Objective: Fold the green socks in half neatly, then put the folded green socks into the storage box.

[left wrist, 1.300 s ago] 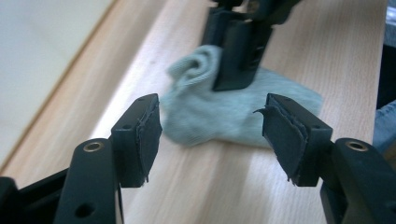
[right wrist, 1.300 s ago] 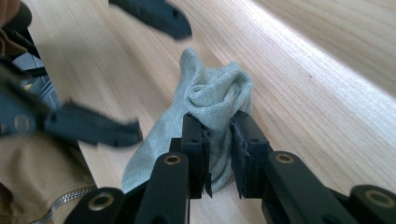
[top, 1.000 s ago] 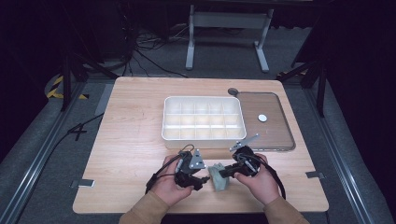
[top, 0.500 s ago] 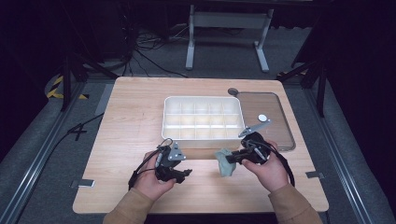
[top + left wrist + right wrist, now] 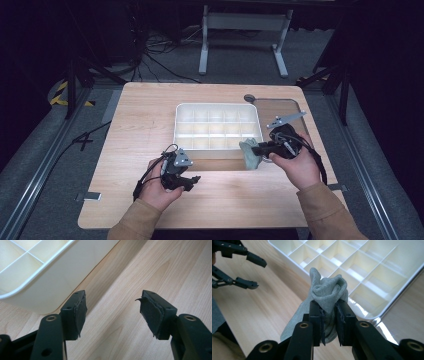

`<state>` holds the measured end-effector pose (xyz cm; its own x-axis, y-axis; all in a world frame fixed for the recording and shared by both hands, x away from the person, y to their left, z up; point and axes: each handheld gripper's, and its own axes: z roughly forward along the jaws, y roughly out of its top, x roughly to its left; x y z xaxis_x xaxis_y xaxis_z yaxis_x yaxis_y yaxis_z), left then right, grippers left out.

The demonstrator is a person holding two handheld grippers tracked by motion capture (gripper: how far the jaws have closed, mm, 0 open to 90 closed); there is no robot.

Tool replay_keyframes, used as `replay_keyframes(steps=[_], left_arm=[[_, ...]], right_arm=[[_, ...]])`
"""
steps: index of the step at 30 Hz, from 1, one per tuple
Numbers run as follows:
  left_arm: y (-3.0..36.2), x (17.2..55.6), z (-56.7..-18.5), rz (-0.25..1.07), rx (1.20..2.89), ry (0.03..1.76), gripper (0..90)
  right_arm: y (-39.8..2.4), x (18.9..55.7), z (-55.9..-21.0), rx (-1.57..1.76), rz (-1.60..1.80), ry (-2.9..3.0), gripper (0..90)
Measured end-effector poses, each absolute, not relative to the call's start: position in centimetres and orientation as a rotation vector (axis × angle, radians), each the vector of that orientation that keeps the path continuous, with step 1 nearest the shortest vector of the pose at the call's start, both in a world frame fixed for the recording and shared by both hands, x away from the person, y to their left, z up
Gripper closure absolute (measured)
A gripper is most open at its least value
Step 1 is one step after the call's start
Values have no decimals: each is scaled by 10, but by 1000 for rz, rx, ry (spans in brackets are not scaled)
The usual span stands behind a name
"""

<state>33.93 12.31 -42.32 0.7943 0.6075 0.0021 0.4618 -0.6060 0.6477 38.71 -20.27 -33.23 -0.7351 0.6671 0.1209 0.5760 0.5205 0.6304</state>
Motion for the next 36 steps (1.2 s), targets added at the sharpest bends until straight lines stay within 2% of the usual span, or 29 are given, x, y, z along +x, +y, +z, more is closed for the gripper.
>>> replay_keyframes(steps=[23,36], left_arm=[[136,338,-420,320,2297,837,387],[139,339,-420,321,2283,847,386]], right_arm=[[-209,429,-303,952,845,2554,760],[-210,456,-299,831,724,2632,739]])
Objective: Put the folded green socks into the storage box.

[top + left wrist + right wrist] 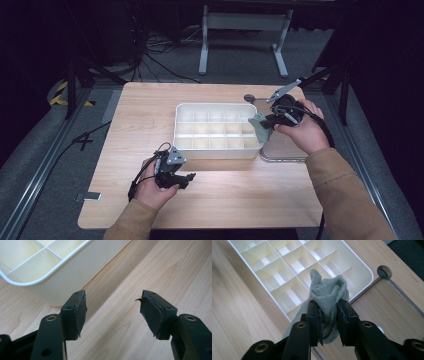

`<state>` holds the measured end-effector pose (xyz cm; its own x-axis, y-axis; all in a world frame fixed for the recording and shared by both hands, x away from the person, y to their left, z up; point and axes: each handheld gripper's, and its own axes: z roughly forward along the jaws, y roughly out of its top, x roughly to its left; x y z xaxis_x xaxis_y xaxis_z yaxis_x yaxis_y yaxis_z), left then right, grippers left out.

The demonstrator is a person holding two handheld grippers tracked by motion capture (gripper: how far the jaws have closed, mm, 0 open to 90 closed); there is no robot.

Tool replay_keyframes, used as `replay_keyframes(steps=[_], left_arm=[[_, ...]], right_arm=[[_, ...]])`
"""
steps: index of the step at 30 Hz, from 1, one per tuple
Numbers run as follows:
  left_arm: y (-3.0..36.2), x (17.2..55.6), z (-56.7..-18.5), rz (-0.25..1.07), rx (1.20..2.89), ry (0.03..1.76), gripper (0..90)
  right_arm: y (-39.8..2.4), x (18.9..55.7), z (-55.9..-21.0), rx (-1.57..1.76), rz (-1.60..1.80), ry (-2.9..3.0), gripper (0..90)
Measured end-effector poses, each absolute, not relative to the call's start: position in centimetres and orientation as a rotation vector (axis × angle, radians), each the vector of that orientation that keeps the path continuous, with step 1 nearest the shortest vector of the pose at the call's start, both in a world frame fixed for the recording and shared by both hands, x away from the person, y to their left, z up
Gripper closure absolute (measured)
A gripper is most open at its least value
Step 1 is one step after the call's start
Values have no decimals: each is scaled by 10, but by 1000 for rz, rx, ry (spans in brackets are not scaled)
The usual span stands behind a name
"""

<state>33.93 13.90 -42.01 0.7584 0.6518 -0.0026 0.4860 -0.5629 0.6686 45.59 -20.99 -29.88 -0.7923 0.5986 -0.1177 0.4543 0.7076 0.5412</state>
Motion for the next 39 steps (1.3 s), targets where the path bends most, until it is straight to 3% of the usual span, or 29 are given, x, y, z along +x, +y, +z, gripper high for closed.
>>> replay_keyframes(steps=[16,39], left_arm=[[160,325,-422,338,2242,911,387],[175,317,-424,342,2213,967,387]], right_arm=[[-194,482,-300,629,581,2736,740],[-167,494,-336,452,428,2790,737]])
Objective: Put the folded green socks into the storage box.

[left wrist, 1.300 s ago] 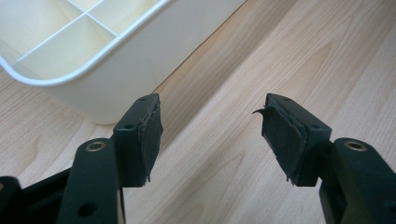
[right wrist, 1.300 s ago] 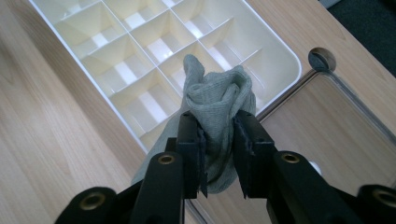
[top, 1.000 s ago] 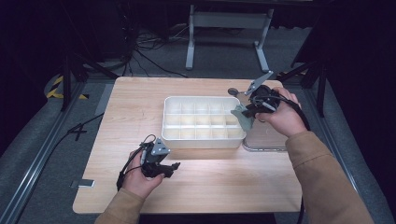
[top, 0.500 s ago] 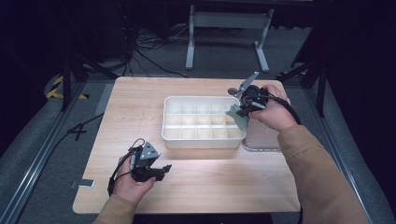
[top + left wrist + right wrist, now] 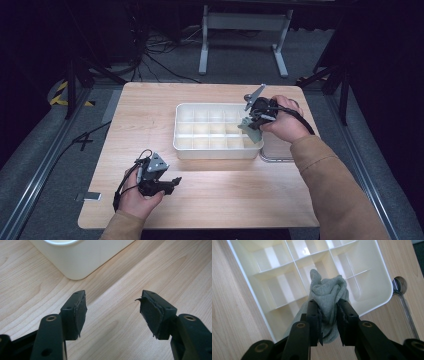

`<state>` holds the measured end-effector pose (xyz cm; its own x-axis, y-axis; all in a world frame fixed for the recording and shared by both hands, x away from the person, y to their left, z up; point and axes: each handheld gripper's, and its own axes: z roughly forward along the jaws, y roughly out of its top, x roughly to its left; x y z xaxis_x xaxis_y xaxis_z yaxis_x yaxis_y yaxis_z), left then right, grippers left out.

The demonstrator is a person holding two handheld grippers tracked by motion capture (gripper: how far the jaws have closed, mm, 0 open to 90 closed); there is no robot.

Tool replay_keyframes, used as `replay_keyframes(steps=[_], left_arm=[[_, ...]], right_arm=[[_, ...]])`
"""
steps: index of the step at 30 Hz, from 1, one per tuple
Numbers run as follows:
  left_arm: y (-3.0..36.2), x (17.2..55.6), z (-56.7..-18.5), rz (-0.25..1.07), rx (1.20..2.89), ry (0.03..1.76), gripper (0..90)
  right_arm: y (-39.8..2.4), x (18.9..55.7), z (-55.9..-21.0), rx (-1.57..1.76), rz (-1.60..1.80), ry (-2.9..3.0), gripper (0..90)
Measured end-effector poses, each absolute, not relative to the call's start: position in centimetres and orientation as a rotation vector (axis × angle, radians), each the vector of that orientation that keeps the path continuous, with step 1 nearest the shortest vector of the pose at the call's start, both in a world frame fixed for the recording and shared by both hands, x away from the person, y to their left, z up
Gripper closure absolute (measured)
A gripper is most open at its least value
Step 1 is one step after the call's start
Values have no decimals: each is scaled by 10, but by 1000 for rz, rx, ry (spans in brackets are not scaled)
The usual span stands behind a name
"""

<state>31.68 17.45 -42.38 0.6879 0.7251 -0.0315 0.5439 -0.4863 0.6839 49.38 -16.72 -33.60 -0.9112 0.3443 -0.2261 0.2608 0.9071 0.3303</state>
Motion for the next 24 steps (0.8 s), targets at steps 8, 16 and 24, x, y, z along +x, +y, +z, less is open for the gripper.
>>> replay_keyframes(steps=[8,16,24], left_arm=[[172,319,-424,340,2233,949,387],[170,320,-425,345,2242,943,387],[168,320,-426,348,2245,939,387]], right_arm=[[-163,493,-349,415,356,2812,730],[-160,491,-360,385,307,2857,732],[-156,489,-371,413,254,2898,745]])
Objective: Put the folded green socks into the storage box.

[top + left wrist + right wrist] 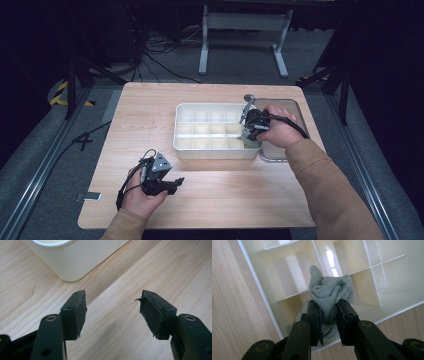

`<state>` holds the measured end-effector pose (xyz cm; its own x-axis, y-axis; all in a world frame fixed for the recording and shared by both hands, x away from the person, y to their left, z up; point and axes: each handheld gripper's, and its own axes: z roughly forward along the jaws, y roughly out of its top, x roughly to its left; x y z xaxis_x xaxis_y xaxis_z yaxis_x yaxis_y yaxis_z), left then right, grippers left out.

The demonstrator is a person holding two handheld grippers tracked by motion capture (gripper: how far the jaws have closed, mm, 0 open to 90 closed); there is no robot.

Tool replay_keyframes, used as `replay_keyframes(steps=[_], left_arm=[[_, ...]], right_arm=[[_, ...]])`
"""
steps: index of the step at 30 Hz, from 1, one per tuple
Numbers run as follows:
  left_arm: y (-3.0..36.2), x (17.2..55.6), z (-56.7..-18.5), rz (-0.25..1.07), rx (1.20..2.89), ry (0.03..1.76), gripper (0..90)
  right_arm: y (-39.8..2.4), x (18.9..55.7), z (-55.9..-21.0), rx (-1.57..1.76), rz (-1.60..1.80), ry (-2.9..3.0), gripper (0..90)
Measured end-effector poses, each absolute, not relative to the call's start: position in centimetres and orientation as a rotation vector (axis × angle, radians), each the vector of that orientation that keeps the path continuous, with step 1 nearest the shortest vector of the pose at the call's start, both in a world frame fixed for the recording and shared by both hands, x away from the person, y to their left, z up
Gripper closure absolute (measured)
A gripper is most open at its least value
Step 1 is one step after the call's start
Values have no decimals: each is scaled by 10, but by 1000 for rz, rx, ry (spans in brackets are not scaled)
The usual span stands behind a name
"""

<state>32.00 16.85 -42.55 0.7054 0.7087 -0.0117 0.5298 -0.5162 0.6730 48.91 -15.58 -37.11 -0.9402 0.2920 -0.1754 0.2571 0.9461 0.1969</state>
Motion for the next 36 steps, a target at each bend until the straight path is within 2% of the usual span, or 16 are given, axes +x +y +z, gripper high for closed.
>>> replay_keyframes(steps=[19,28,31,36], left_arm=[[164,320,-426,328,2253,941,387],[165,320,-427,331,2247,939,386],[164,320,-426,329,2253,933,385],[164,321,-427,323,2247,940,384]], right_arm=[[-149,493,-411,494,125,2986,760],[-159,494,-414,591,236,2989,751],[-159,495,-413,600,233,2992,733],[-170,494,-403,702,343,3005,615]])
